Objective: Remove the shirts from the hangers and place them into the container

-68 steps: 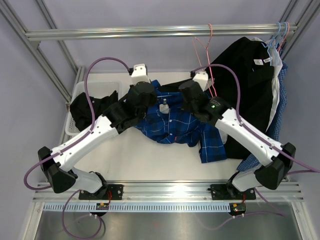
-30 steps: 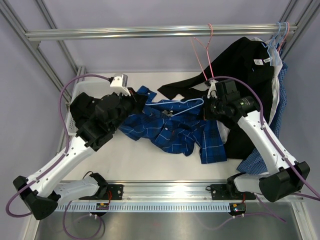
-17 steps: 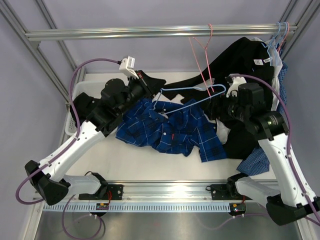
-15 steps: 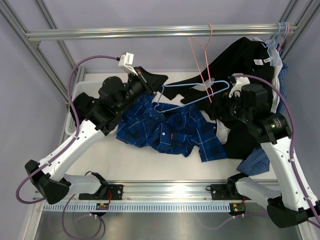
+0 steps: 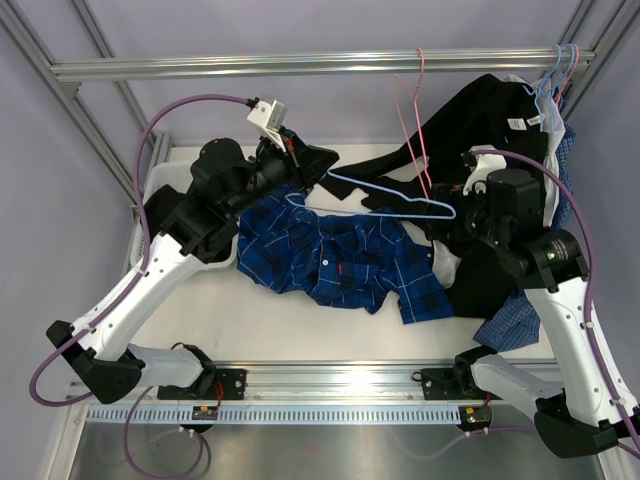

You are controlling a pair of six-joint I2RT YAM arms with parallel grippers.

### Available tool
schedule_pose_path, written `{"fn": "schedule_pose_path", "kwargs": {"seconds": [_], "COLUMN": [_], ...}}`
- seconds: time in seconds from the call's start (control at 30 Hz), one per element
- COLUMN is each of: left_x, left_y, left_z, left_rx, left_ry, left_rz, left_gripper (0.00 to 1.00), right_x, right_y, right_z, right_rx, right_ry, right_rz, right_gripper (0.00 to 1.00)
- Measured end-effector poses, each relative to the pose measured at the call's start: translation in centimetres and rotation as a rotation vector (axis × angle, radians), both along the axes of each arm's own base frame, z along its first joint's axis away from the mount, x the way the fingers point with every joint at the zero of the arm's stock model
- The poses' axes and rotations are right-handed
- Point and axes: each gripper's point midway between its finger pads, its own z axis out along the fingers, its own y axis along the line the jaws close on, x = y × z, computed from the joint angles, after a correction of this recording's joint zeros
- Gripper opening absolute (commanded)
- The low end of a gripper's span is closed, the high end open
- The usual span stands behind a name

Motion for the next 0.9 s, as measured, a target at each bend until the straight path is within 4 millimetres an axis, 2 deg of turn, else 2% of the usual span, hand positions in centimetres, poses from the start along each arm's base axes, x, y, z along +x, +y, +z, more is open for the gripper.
{"fn": "schedule_pose_path", "kwargs": {"seconds": [0.2,0.4,0.5,0.67,0.9], "left_x": [1.8,5.7,6.8,6.4,4.5], "left_y": [3.0,8.5,10.1,9.1,5.0], "left_z": [-3.6,-7.6,-9.5,-11.0,-10.7], "left_rx": [0.270,0.505,0.599,0.648,0.617], "left_ry": [-0.060,-0.003,0.026,0.033,-0.004], "left_rz": [0.149,0.417,0.481,0.412,0.244], "left_gripper": [0.00,0.00,0.00,0.00,0.00], "right_x": [0.2,0.2,0.1,-0.4,0.9], "right_y": [-0.8,-0.9,-0.3,2.1,6.9], "right_z": [1.0,1.9,1.8,2.1,3.4], "right_rx": [-0.050,-0.072,-0.071,-0.022,0.055], "right_ry": [-0.032,-0.060,-0.060,-0.061,-0.080], "right_rz": [-0.009,0.012,0.057,0.196,0.382], "right_gripper": [0.96,0.96,0.96,0.96,0.91]}}
